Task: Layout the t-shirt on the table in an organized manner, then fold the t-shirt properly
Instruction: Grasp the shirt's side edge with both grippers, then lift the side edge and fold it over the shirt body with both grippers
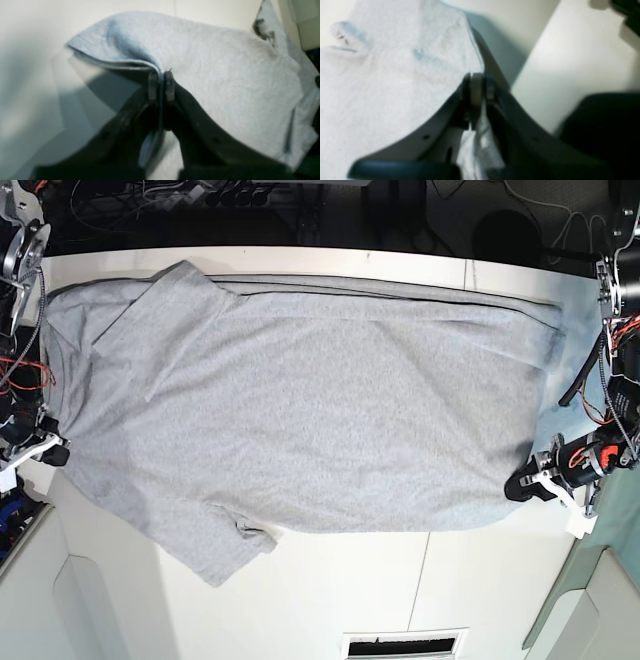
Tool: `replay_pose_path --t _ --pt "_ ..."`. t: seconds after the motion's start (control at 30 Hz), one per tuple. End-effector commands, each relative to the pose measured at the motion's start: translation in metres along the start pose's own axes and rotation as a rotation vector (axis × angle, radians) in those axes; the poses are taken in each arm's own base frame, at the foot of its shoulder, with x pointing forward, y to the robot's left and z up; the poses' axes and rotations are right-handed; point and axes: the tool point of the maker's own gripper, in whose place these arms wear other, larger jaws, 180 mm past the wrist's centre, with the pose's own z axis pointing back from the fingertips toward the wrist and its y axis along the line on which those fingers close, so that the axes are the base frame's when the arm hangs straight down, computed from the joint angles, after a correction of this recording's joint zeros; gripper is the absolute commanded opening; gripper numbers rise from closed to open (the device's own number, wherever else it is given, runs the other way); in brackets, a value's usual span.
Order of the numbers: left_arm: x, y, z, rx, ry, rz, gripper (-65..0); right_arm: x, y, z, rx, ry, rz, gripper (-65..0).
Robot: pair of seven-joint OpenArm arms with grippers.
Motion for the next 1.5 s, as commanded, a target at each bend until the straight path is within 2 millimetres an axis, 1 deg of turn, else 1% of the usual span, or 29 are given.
replay_pose_path --t 0.0,0.07,0.17,0.27,0.4,0.5,0.57,0.6,0.63,0.7,0.73,0.77,0.8,0.87,0.93,1.0,1.03,1.1,1.17,1.3,1.37,1.47 --pt "0.023 -0.001 0.012 -0.016 -0.044 -0.017 -65.0 0.023 -0.01 0.012 -0.013 -0.063 0.016 -65.0" --pt "0.018 -0.001 0.02 -0.031 -0.021 -0.007 -65.0 0.016 -0.018 0.022 -0.025 -0.067 0.033 -65.0" --pt "0.011 0.002 0.034 -0.036 -0.014 -0.02 -65.0 0.0 -0.029 0.035 -0.048 -0.046 0.073 -65.0" --pt "-0.003 0.004 0.048 -0.029 0.01 -0.062 -65.0 -0.016 -0.036 0.045 -0.063 -0.025 0.106 -65.0" --pt "-0.034 -0.002 0.056 -0.032 0.089 -0.121 -65.0 -0.034 -0.039 0.054 -0.058 -0.015 0.09 -65.0" --pt "-0.059 -0.003 0.057 -0.036 0.135 -0.12 -65.0 -0.047 -0.038 0.054 -0.054 0.0 0.069 -65.0" --pt "-0.073 -0.002 0.057 -0.037 0.157 -0.106 -65.0 -0.051 -0.038 0.054 -0.055 0.008 0.066 -65.0" --pt "-0.079 -0.002 0.058 -0.036 0.166 -0.1 -61.3 -0.052 -0.037 0.053 -0.054 0.007 0.065 -61.5" --pt "-0.082 -0.002 0.057 -0.037 0.168 -0.096 -55.3 -0.052 -0.037 0.053 -0.053 0.007 0.065 -53.8" --pt "-0.085 -0.001 0.058 -0.036 0.172 -0.092 -44.2 -0.047 -0.036 0.053 -0.048 -0.015 0.056 -40.0" --pt "-0.085 -0.001 0.058 -0.035 0.173 -0.093 -40.4 -0.044 -0.036 0.053 -0.047 -0.035 0.054 -35.6" --pt "-0.082 -0.001 0.059 -0.035 0.168 -0.096 -38.9 -0.039 -0.035 0.054 -0.046 -0.059 0.056 -33.8" --pt "-0.077 -0.001 0.06 -0.034 0.159 -0.104 -38.9 -0.033 -0.035 0.053 -0.044 -0.086 0.056 -33.8" --pt "-0.06 -0.002 0.064 -0.03 0.121 -0.127 -38.9 -0.02 -0.032 0.053 -0.04 -0.126 0.057 -33.8" --pt "-0.035 -0.003 0.067 -0.026 0.057 -0.142 -38.9 -0.007 -0.03 0.051 -0.039 -0.152 0.054 -33.8" --pt "-0.015 -0.001 0.07 -0.011 0.001 -0.156 -38.9 0.009 -0.027 0.049 -0.036 -0.186 0.044 -33.8" --pt "-0.008 0.001 0.07 0.007 -0.014 -0.177 -38.9 0.017 -0.025 0.049 -0.036 -0.202 0.042 -33.8" --pt "-0.004 0.011 0.069 0.072 -0.022 -0.213 -38.9 0.032 -0.021 0.046 -0.037 -0.23 0.037 -33.8" --pt "-0.008 0.026 0.065 0.161 -0.017 -0.213 -38.9 0.045 -0.017 0.042 -0.053 -0.249 0.04 -33.8" --pt "-0.025 0.037 0.05 0.231 0.003 -0.197 -38.9 0.06 -0.01 0.025 -0.112 -0.254 0.047 -33.8" --pt "-0.034 0.044 0.044 0.262 0.012 -0.167 -38.9 0.059 -0.009 0.014 -0.131 -0.249 0.037 -33.8" --pt "-0.05 0.052 0.037 0.288 0.026 -0.119 -38.9 0.047 -0.011 -0.003 -0.135 -0.224 0.007 -33.8"
